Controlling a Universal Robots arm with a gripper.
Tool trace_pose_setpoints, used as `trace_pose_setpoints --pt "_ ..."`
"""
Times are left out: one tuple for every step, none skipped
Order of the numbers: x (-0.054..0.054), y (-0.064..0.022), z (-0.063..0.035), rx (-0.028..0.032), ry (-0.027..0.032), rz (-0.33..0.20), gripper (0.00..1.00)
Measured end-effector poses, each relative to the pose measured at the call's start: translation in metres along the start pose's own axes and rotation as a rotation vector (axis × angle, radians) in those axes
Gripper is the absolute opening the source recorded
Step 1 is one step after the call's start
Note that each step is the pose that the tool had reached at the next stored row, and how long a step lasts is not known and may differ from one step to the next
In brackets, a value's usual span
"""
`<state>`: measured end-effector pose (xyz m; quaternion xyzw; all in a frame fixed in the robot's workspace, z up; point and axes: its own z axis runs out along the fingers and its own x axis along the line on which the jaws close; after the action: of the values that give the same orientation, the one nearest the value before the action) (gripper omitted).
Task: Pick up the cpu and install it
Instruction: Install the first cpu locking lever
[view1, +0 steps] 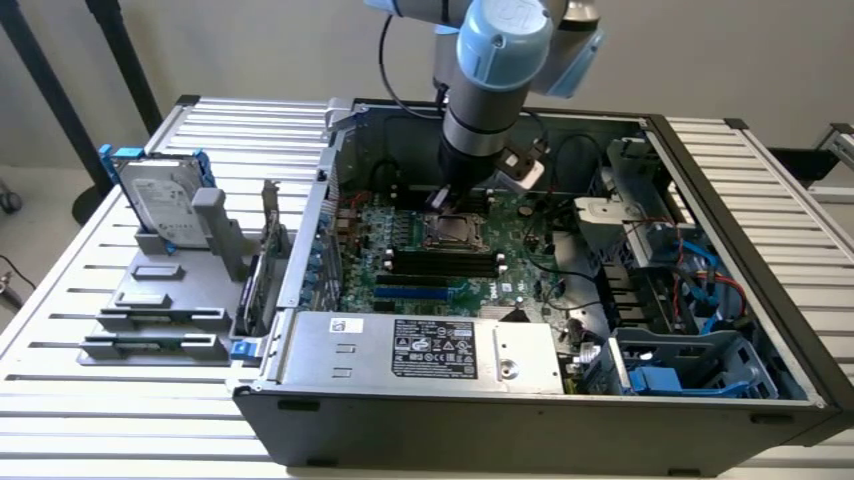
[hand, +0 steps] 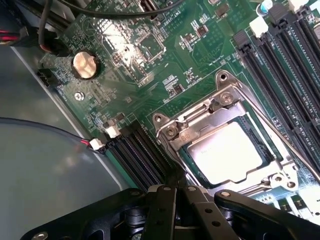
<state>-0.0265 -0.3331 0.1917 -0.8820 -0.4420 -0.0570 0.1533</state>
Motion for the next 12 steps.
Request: trace_pose_setpoints --pt "0.001 0.0011 0.0000 0.0004 -0.0003 0.000 0.11" --pt "0.002 0.0022 0.0001 0.0008 -0.0006 -0.001 0.11" --pt "0.002 0.0034 0.0001 0.0012 -0.0010 -0.001 0.11" --pt "0.003 0.0044 0.0001 0.0017 -0.0014 -0.002 0.11" --pt "0.004 0.0055 0.0002 0.0022 -0.0017 -0.002 0.11" --pt "0.005 0.0067 0.0002 0.0026 -0.0021 -0.002 0.11" --pt "0.006 0.0077 0.0003 0.0030 -0.0025 -0.003 0.11" --pt "0.006 0.0088 0.0003 0.0034 -0.0028 -0.003 0.11" --pt "0.007 0.0098 0.0004 0.0038 -0.0032 -0.003 0.11" --pt "0.008 0.0106 0.0005 0.0041 -0.0034 -0.003 0.11" --pt "0.008 0.0112 0.0005 0.0046 -0.0038 -0.003 0.11" --pt "0.008 0.0116 0.0005 0.0050 -0.0040 -0.003 0.11"
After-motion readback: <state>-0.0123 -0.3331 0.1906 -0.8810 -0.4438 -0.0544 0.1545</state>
